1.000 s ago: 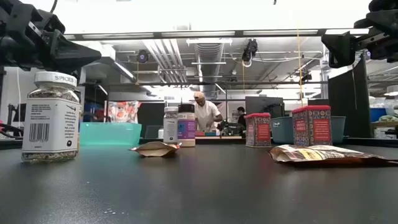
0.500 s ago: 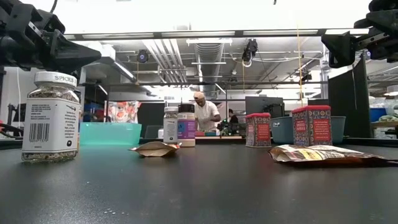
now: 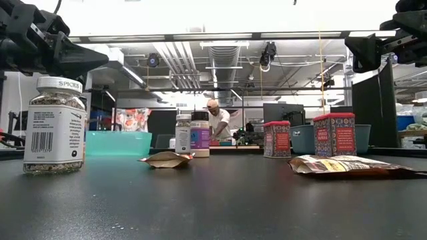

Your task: Sort spices by type

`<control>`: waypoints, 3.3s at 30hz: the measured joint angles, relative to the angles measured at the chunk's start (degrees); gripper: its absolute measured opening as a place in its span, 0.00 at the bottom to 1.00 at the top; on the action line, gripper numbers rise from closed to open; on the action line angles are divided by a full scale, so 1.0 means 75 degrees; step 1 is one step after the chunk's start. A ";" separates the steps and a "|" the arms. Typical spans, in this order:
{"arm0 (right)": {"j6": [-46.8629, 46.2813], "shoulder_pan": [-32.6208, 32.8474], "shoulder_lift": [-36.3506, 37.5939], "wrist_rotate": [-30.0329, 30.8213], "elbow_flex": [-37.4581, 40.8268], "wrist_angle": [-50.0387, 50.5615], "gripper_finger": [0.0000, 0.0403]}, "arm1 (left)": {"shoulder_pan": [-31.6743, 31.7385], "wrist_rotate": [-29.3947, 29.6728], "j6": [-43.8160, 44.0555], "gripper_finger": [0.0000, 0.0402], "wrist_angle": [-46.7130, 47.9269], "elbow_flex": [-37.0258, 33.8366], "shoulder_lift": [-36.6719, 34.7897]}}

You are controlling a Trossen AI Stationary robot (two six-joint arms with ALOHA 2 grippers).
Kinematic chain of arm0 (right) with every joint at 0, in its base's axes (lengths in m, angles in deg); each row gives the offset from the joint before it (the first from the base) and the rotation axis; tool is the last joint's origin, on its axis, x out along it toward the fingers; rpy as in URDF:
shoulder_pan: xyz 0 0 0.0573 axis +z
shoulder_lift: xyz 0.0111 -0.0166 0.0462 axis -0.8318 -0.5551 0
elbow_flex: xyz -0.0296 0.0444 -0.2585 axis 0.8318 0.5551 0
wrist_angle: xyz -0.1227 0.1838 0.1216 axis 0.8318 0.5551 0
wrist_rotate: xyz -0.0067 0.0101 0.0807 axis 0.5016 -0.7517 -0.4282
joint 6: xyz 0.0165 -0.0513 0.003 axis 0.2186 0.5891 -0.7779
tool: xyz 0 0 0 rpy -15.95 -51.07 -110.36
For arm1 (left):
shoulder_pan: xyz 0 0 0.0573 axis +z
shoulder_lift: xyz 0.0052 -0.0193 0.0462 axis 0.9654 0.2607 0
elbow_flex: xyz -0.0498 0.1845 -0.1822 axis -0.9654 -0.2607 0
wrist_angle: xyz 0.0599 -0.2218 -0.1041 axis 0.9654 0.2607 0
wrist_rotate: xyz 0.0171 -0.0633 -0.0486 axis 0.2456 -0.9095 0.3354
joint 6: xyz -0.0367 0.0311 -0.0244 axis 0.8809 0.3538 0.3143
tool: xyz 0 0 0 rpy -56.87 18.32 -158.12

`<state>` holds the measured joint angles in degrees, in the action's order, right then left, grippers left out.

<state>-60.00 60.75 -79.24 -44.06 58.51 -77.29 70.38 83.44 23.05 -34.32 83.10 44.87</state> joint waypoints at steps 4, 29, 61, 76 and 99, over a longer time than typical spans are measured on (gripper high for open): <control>0.0000 0.0000 0.0000 -0.0001 0.0001 0.0000 0.88 | 0.0000 0.0001 0.0000 0.00 0.0000 0.0000 0.0000; 0.0000 0.0001 0.0000 0.0001 0.0002 0.0000 0.88 | 0.0003 0.0003 0.0000 0.00 0.0002 0.0000 0.0001; 0.0000 0.0003 0.0001 0.0000 0.0002 0.0000 0.88 | 0.0000 0.0003 0.0000 0.00 0.0001 -0.0001 0.0003; 0.0000 0.0001 0.0002 0.0000 0.0000 0.0000 0.88 | 0.0003 0.0003 0.0000 0.00 0.0000 0.0000 0.0000; -0.2007 -0.0004 0.0001 0.0005 0.0000 -0.0122 0.88 | 0.0000 0.0003 0.0017 0.00 -0.0476 -0.0002 0.0003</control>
<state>-75.06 60.72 -79.24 -44.02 58.52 -78.21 70.38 83.46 23.17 -37.89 83.09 44.89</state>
